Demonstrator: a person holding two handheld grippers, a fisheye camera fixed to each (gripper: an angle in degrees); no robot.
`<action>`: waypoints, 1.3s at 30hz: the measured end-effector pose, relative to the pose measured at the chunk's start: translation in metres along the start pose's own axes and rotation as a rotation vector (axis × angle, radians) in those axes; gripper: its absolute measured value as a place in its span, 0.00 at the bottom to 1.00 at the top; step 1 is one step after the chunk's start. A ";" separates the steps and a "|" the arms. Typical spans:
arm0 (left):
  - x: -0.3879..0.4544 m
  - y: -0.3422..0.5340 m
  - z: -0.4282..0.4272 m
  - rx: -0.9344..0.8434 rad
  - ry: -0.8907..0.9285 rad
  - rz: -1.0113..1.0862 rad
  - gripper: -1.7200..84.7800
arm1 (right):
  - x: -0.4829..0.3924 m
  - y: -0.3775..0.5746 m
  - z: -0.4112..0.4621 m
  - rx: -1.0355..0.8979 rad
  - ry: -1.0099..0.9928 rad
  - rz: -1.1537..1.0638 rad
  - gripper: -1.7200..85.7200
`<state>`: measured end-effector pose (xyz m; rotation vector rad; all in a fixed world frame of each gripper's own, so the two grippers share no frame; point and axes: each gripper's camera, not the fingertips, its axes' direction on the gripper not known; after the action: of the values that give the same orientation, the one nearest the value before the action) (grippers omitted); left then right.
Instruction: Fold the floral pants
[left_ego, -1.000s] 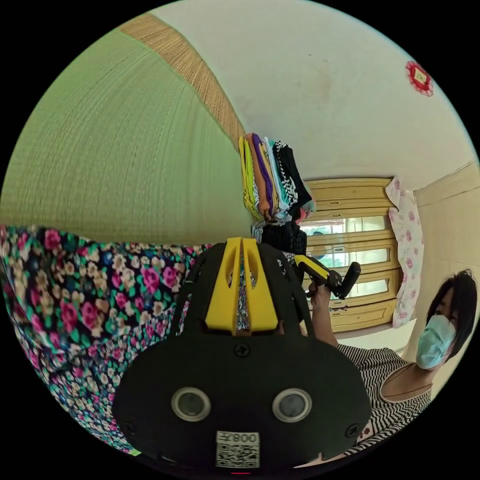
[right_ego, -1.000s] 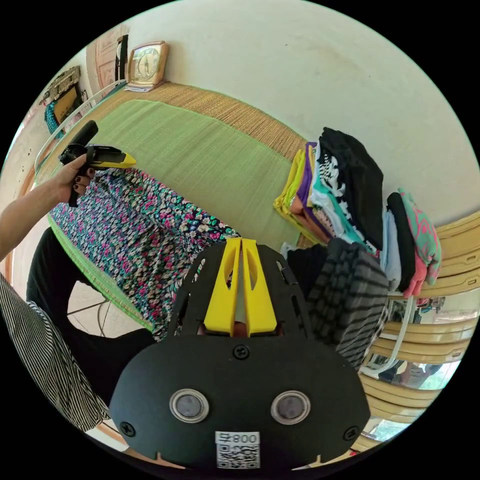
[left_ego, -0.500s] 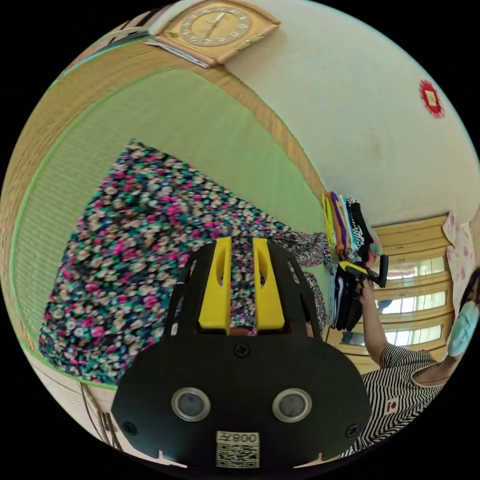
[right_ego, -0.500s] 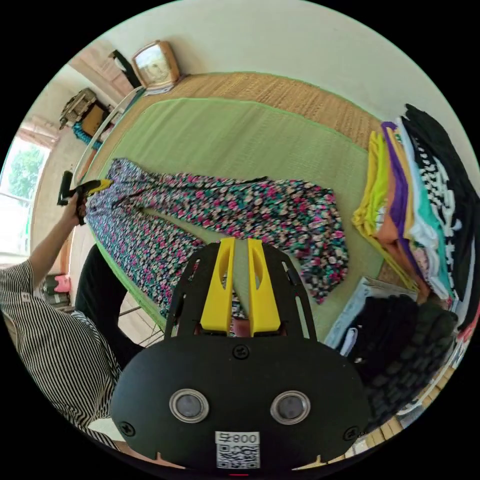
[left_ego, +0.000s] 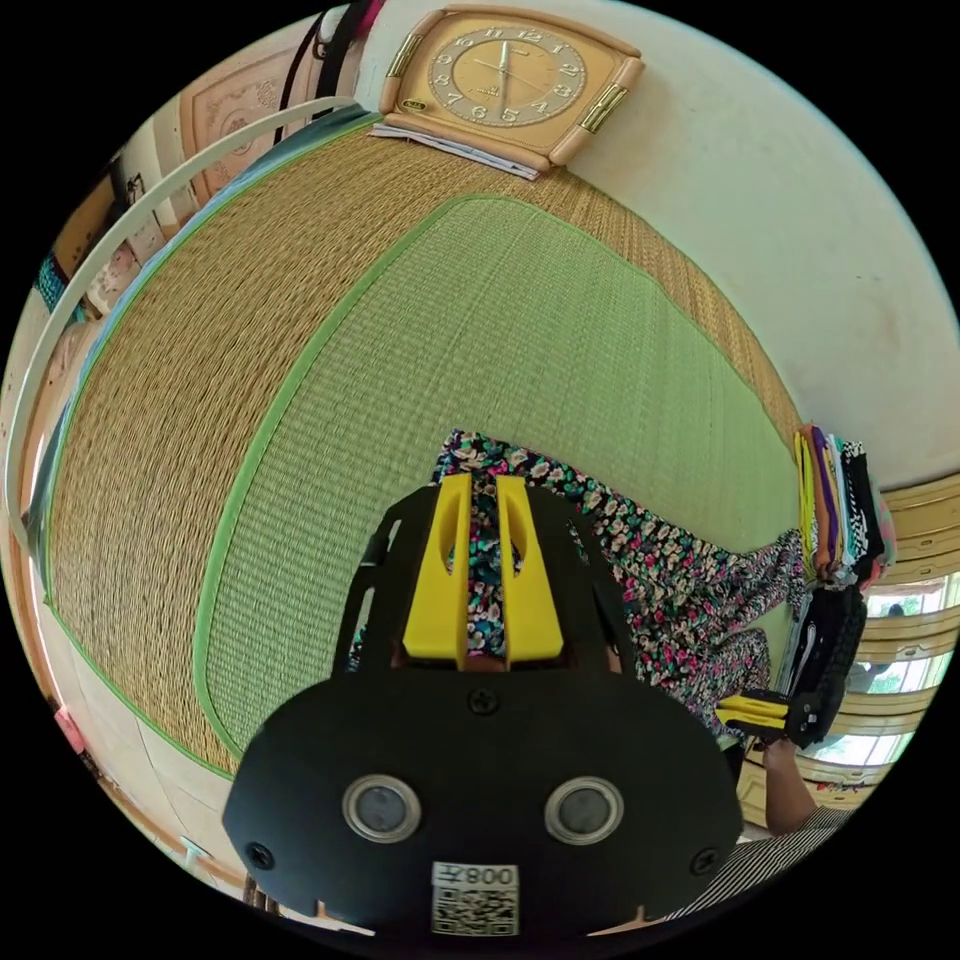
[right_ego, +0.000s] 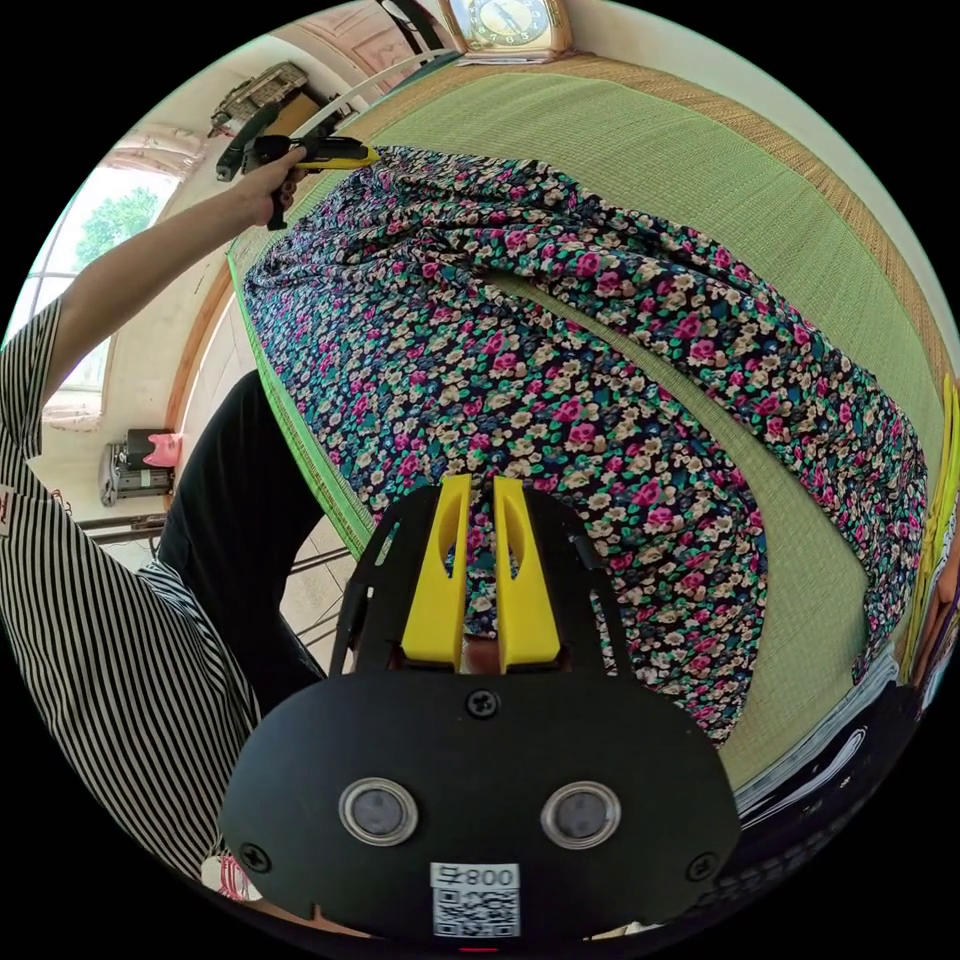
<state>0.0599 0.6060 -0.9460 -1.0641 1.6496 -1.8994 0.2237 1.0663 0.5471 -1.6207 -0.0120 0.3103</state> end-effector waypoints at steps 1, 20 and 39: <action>-0.002 0.000 -0.001 0.000 -0.005 -0.006 0.05 | 0.000 -0.001 0.002 0.008 0.008 0.007 0.07; 0.011 0.020 -0.031 -0.119 -0.068 0.437 0.10 | 0.015 -0.011 0.030 0.042 -0.064 0.069 0.03; -0.086 0.047 -0.096 0.092 -0.021 0.207 0.10 | 0.010 0.008 0.043 0.062 -0.062 0.082 0.05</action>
<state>0.0327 0.7206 -1.0163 -0.8395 1.5785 -1.8047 0.2234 1.1095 0.5358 -1.5519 0.0166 0.4204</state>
